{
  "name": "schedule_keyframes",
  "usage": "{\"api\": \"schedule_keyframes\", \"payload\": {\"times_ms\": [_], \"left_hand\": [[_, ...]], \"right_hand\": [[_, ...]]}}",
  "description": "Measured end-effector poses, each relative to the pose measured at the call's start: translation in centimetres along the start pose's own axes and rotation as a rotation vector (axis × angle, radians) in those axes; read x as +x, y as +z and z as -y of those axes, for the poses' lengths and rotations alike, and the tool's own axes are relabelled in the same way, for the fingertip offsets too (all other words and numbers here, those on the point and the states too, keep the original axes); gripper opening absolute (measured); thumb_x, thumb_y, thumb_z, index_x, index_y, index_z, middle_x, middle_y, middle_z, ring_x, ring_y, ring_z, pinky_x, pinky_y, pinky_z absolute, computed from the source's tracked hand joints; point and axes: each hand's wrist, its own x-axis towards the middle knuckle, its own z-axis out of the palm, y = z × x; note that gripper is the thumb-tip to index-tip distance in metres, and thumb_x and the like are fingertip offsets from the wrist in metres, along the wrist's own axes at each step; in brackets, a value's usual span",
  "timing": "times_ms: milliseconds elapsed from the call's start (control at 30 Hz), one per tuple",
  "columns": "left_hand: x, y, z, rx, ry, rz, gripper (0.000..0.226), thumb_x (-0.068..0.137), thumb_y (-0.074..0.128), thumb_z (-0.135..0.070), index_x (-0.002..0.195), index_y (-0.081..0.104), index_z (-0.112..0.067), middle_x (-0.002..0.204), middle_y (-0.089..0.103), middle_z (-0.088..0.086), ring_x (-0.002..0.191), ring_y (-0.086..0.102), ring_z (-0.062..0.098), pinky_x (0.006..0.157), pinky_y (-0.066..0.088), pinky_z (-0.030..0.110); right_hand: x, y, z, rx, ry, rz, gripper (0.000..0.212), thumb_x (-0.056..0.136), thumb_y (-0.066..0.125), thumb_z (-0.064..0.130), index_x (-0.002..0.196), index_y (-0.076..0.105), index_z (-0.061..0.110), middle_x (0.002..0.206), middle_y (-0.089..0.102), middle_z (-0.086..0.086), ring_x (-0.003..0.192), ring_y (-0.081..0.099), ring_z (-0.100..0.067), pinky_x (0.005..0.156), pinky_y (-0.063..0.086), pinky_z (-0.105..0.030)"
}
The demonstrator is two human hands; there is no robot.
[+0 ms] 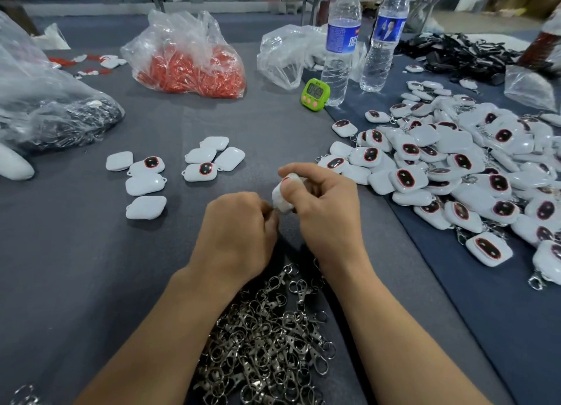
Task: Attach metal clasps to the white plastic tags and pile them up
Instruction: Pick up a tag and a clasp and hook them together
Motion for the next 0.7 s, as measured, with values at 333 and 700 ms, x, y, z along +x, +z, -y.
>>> {"api": "schedule_keyframes", "payload": {"times_ms": [333, 700], "left_hand": [[0.7, 0.2, 0.3, -0.696, -0.349, 0.002, 0.020, 0.091, 0.072, -0.031, 0.072, 0.079, -0.028, 0.053, 0.058, -0.008, 0.049, 0.046, 0.005, 0.050, 0.038, 0.018], [0.1, 0.1, 0.2, -0.084, -0.061, -0.018, 0.034, 0.086, 0.058, -0.037, 0.066, 0.071, -0.012, 0.061, 0.060, 0.002, 0.063, 0.057, 0.023, 0.058, 0.034, 0.035]], "right_hand": [[0.7, -0.5, 0.6, 0.381, 0.314, -0.013, 0.020, 0.098, 0.057, 0.003, 0.095, 0.074, 0.013, 0.064, 0.065, -0.005, 0.041, 0.043, -0.010, 0.040, 0.031, -0.020], [0.3, -0.1, -0.2, 0.037, 0.063, -0.026, 0.015, 0.091, 0.067, 0.014, 0.091, 0.078, 0.025, 0.060, 0.063, 0.009, 0.052, 0.052, -0.005, 0.056, 0.046, -0.022]]}}
